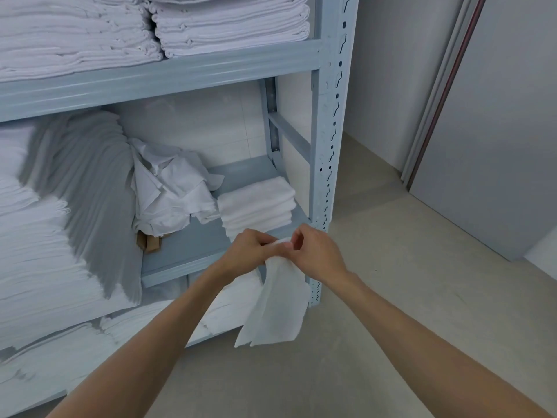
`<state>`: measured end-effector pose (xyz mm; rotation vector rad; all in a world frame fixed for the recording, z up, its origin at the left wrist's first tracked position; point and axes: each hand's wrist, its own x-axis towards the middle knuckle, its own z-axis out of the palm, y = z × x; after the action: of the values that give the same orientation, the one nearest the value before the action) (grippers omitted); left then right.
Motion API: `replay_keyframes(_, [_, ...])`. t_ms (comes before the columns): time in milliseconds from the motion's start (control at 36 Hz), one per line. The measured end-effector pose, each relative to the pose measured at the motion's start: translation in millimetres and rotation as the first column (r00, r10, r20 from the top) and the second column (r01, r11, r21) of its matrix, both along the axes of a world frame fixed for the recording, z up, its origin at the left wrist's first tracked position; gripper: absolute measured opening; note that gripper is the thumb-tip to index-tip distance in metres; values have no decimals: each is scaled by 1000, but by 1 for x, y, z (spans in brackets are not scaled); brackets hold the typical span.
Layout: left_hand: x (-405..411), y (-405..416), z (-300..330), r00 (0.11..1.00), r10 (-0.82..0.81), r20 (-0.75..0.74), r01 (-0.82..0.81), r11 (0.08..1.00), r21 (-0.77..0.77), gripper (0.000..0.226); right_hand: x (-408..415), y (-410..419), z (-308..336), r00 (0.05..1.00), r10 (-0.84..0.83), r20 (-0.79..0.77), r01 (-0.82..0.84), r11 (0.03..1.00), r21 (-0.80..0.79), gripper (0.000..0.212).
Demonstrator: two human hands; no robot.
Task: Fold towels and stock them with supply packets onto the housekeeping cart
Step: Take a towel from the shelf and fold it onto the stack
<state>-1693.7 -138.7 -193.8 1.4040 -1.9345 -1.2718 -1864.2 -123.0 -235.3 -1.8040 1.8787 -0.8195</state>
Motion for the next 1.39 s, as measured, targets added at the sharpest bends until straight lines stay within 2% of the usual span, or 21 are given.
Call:
replay_keyframes(83, [3, -1, -2, 986, -72, 150, 87, 992, -95, 11, 0, -3, -3, 999, 52, 1, -52, 998, -33, 41])
replay_keyframes(139, [8, -3, -3, 970, -108, 219, 144, 977, -156, 15, -3, -2, -5, 995, 89, 54, -89, 996, -8, 44])
replay_keyframes(250, [16, -3, -4, 965, -92, 246, 146, 966, -211, 27, -11, 2, -21, 975, 179, 131, -192, 977, 93, 41])
replay_keyframes(361, [28, -4, -4, 989, 22, 146, 10, 977, -213, 35, -32, 8, -46, 942, 317, -115, -289, 935, 207, 42])
replay_keyframes(417, [37, -7, -4, 990, 70, 121, -41, 972, -230, 32, -46, 12, -56, 911, 339, -236, -278, 926, 255, 40])
replay_keyframes(472, [45, -11, -5, 981, 90, 169, -45, 965, -257, 27, -58, 11, -56, 888, 302, -347, -234, 946, 226, 34])
replay_keyframes(583, [60, -15, -15, 946, 121, 301, -38, 963, -267, 28, -75, -2, -31, 854, 207, -477, -235, 972, 1, 27])
replay_keyframes(667, [69, -21, -23, 934, 229, 273, -153, 949, -275, 28, -81, -7, -18, 812, 157, -563, -312, 931, -191, 39])
replay_keyframes(750, [75, -24, -26, 928, 291, 233, -232, 940, -251, 29, -77, -9, -7, 790, 68, -610, -306, 905, -295, 48])
replay_keyframes(861, [72, -25, -24, 931, 312, 190, -254, 926, -279, 29, -71, -14, 3, 713, -59, -698, -248, 910, -331, 48])
replay_keyframes(972, [70, -29, -19, 921, 369, 124, -316, 894, -317, 28, -78, -19, 16, 700, -190, -689, -117, 920, -373, 43])
replay_keyframes(1056, [67, -31, -11, 940, 324, 103, -272, 898, -345, 27, -78, -20, 25, 653, -193, -732, -51, 953, -297, 44])
replay_keyframes(1139, [60, -31, -1, 959, 274, 70, -229, 898, -376, 26, -69, -24, 31, 614, -141, -776, 55, 989, -136, 46])
replay_keyframes(1194, [57, -31, 6, 967, 256, 16, -230, 894, -385, 27, -59, -31, 34, 670, -91, -737, 57, 996, -71, 47])
replay_keyframes(1278, [57, -28, 13, 977, 211, -32, -207, 902, -378, 29, -26, -36, 37, 892, 151, -426, -197, 978, -65, 69])
replay_keyframes(1333, [60, -26, 15, 979, 200, -44, -202, 908, -368, 30, 4, -34, 37, 912, 317, -260, -324, 946, 16, 83])
replay_keyframes(1361, [63, -25, 15, 977, 206, -59, -214, 910, -356, 31, 19, -35, 36, 908, 355, -224, -352, 934, 58, 78])
replay_keyframes(1389, [67, -24, 14, 972, 219, -81, -233, 911, -340, 32, 33, -35, 34, 900, 381, -210, -374, 924, 74, 62])
